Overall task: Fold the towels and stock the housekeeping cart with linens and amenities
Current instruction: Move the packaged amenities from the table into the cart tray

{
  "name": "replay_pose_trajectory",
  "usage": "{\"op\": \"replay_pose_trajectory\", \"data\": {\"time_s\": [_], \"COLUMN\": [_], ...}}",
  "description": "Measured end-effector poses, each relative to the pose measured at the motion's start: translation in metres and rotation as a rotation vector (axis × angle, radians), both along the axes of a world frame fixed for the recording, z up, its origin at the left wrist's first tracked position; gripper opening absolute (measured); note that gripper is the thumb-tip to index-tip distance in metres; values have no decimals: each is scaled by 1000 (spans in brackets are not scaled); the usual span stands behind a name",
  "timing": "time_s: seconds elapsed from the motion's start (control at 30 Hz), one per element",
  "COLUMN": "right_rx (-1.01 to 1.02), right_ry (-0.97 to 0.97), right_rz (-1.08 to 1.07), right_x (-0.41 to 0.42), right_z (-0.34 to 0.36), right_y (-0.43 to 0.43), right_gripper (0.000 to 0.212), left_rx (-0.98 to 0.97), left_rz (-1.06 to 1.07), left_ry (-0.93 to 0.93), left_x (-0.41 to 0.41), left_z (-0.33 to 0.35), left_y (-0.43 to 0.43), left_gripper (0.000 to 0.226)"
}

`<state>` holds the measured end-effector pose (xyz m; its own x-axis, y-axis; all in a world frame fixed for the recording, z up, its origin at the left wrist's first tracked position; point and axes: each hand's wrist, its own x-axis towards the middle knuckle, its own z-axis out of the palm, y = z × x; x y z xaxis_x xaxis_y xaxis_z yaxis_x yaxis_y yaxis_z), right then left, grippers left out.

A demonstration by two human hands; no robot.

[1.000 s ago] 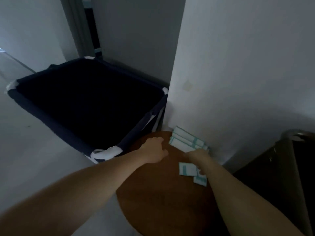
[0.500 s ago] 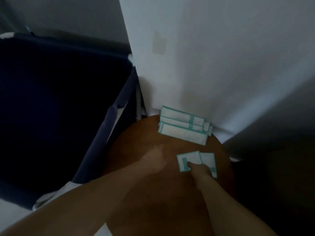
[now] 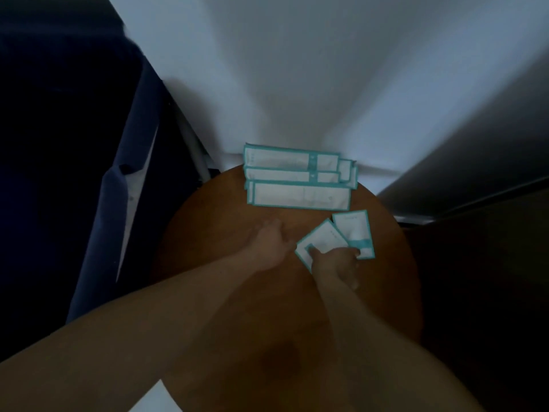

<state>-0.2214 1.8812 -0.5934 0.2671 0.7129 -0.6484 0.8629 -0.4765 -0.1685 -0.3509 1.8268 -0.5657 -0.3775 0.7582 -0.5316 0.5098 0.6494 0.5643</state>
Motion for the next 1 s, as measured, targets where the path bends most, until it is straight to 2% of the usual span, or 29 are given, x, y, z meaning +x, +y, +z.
{"op": "replay_pose_trajectory", "data": {"time_s": [0.07,0.13,0.2,0.3,0.4,0.47,0.53,0.6,0.67,0.77,0.83,1.0], "right_rx": [29,80,112,96,22,68,219,221,130,95,113,135], "right_ry": [22,111,261,551,741,706,425,122,33,16,38,340], "right_rz": [14,25,33,0,-25,17,81,84,60,54,43,44], "right_x": [3,11,19,24,31,33,36,35,30,21,18,30], "right_z": [-1,-3,-5,-4,-5,-4,-6,-5,-3,-10,-14,-16], "right_y": [-3,-3,-4,-7,-3,6,22,35,41,40,40,33], "right_gripper": [91,58,36,17,29,29,24,54,83,102,99,50], "left_rx": [-4,2,8,58,37,-67,-78,-52,-20,5,15,112], "left_rz": [18,46,91,174,334,362,400,475,535,564,557,584], "left_ry": [0,-13,-72,-281,-497,-499,-495,-478,-448,-405,-379,-378], "left_x": [2,5,8,13,14,14,13,12,12,10,9,8], "left_z": [-5,-11,-13,-7,3,5,-1,-5,-9,-10,-7,20], "left_y": [-1,-2,-3,0,1,0,-2,-2,-4,-8,-12,-24], "left_gripper": [33,33,34,35,28,25,24,23,17,10,10,17]}}
